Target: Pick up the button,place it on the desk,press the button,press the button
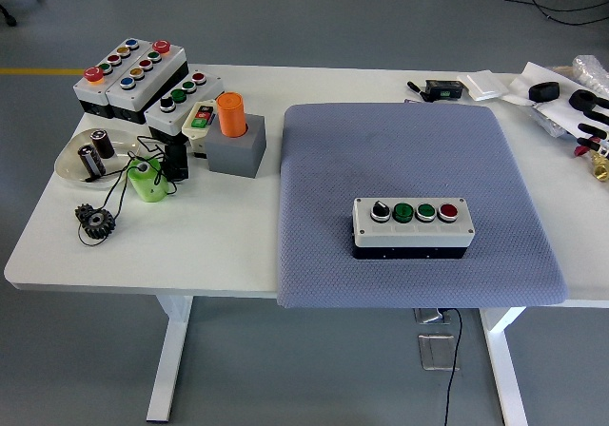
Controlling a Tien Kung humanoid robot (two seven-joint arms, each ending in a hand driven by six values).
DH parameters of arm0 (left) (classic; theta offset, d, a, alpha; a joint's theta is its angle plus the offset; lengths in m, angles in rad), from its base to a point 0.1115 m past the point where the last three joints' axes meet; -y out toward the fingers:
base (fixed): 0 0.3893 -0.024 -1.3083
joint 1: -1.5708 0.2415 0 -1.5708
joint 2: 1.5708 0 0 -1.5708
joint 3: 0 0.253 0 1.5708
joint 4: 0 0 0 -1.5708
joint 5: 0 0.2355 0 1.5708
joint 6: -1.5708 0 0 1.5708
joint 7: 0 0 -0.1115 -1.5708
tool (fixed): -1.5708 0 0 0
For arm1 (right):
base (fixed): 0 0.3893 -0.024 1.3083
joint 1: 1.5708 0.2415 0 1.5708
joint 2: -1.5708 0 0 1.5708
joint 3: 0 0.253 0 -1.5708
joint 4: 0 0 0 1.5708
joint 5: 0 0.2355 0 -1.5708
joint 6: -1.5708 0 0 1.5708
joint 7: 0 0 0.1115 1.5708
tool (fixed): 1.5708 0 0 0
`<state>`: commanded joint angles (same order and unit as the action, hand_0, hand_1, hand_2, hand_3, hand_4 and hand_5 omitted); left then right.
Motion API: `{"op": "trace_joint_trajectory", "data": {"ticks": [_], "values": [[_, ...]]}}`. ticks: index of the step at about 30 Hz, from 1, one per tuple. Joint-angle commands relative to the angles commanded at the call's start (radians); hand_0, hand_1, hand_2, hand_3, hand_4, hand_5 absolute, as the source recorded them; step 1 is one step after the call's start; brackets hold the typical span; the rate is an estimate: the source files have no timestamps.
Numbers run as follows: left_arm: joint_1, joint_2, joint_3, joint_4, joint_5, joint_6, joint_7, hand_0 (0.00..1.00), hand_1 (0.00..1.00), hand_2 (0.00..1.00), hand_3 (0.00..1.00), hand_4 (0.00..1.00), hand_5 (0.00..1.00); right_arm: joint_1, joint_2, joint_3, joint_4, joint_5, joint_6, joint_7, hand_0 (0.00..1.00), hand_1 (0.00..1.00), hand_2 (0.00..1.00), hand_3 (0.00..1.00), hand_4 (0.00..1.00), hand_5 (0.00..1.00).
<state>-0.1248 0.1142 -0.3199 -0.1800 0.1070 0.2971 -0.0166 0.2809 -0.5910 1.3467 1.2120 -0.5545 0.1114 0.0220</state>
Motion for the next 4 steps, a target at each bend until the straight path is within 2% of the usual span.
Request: {"op": "trace_joint_trajectory", "data": {"ticks": [4], "values": [[0.000,0.000,-0.002,0.000,0.003,0.000,0.001,0.651,0.710,0.707,0.510,0.326,0.998,0.002,0.000,-0.001,0.000,0.006,-0.011,0.002,0.814,0.756,0.771,0.754,0.568,0.649]]}}
